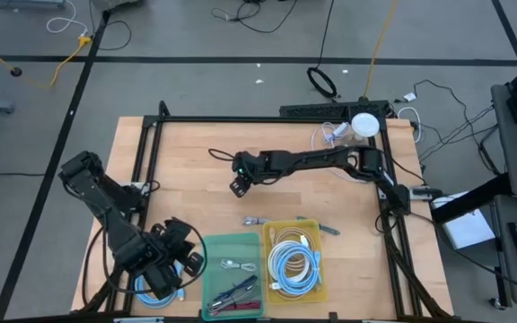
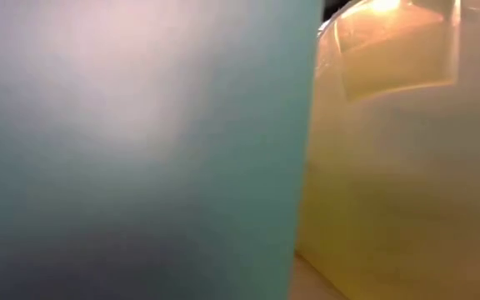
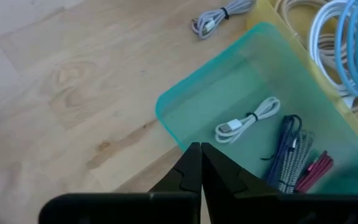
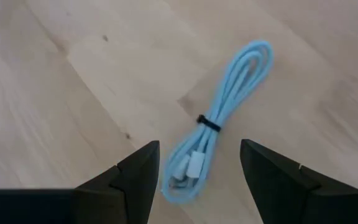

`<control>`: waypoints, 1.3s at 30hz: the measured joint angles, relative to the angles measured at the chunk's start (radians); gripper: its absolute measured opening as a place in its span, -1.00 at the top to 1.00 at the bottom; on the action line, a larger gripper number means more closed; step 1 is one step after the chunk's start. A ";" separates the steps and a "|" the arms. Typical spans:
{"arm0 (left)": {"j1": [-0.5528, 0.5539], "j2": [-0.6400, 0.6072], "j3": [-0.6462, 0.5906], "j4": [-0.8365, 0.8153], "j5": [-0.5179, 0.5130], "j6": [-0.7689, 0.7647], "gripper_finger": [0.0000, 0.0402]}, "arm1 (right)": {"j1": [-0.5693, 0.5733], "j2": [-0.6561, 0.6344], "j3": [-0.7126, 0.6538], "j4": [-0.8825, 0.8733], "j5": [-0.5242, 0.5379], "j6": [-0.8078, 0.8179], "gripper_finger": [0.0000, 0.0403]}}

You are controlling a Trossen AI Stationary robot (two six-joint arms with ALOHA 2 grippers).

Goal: Pick & Place USB Port
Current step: Put the light blue USB cable into the green bin

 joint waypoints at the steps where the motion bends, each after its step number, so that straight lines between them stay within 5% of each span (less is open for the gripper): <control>1: 0.000 0.000 0.000 0.000 0.000 -0.004 0.96 | 0.000 0.001 0.000 0.002 0.000 0.000 -0.07; 18: -0.029 0.000 0.000 0.025 0.018 -0.043 0.96 | 0.037 0.085 -0.010 0.090 0.010 0.034 -0.03; 21: -0.033 0.000 0.000 0.023 0.017 -0.045 0.99 | 0.043 0.088 -0.010 0.084 0.027 0.035 0.14; 27: -0.028 -0.001 0.000 0.021 -0.001 -0.036 0.98 | 0.050 0.088 -0.010 0.035 -0.064 0.021 0.87; 33: -0.024 -0.001 0.000 0.018 -0.026 -0.014 0.98 | 0.086 0.028 -0.018 0.007 -0.105 -0.009 0.87; 39: -0.024 -0.001 0.000 -0.052 -0.082 -0.052 0.97 | 0.198 -0.210 -0.013 0.015 -0.098 -0.121 0.87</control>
